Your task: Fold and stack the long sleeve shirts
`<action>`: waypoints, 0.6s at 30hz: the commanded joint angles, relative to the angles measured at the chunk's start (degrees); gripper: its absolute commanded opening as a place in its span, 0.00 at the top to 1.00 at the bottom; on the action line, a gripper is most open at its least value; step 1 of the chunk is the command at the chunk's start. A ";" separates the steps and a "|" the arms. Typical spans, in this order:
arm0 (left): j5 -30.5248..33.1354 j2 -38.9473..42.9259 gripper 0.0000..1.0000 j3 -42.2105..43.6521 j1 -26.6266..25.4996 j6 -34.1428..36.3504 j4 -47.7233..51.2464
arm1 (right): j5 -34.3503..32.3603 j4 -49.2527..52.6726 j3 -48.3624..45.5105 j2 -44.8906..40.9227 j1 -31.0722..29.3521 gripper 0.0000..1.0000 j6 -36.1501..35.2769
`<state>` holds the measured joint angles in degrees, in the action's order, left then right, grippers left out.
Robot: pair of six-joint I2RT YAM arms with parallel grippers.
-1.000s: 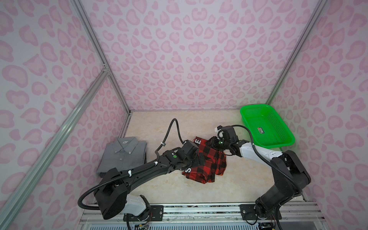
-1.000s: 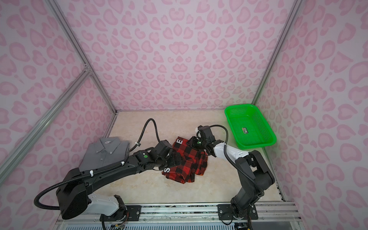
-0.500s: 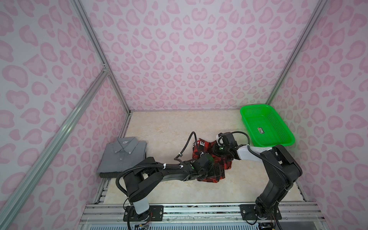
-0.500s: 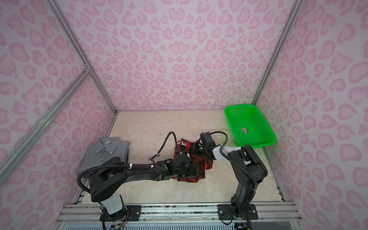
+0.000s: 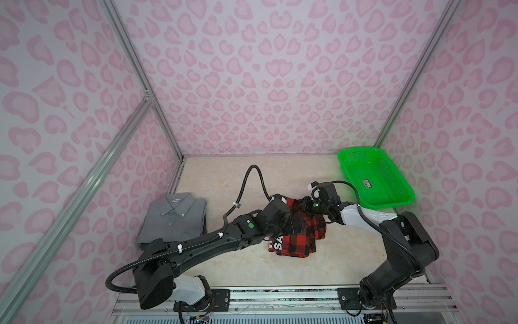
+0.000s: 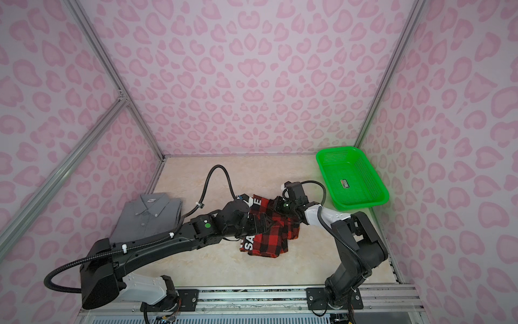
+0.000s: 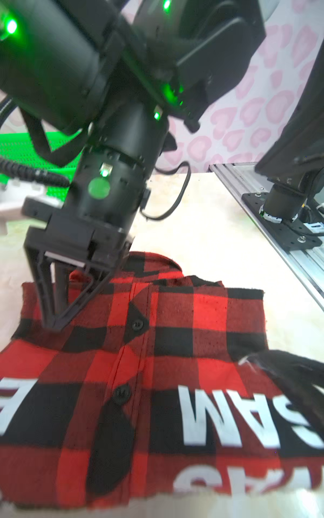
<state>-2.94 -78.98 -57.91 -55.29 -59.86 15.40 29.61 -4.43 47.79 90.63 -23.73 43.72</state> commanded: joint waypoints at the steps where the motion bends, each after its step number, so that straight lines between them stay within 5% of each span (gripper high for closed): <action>1: -0.37 1.06 0.01 1.89 4.81 3.87 3.25 | 0.78 1.94 -0.79 -4.94 -1.55 0.73 0.14; 12: -3.32 -17.87 0.02 -13.04 13.45 4.69 7.78 | -4.35 -4.33 -16.72 -17.99 -12.16 0.75 12.33; 18: -3.51 -28.61 0.03 -20.80 13.49 2.15 9.77 | -8.50 -3.75 -21.28 -19.01 -14.44 0.75 10.98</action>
<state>-6.11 -104.75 -76.27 -41.85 -56.03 23.29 23.79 -7.33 27.73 71.02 -38.17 54.48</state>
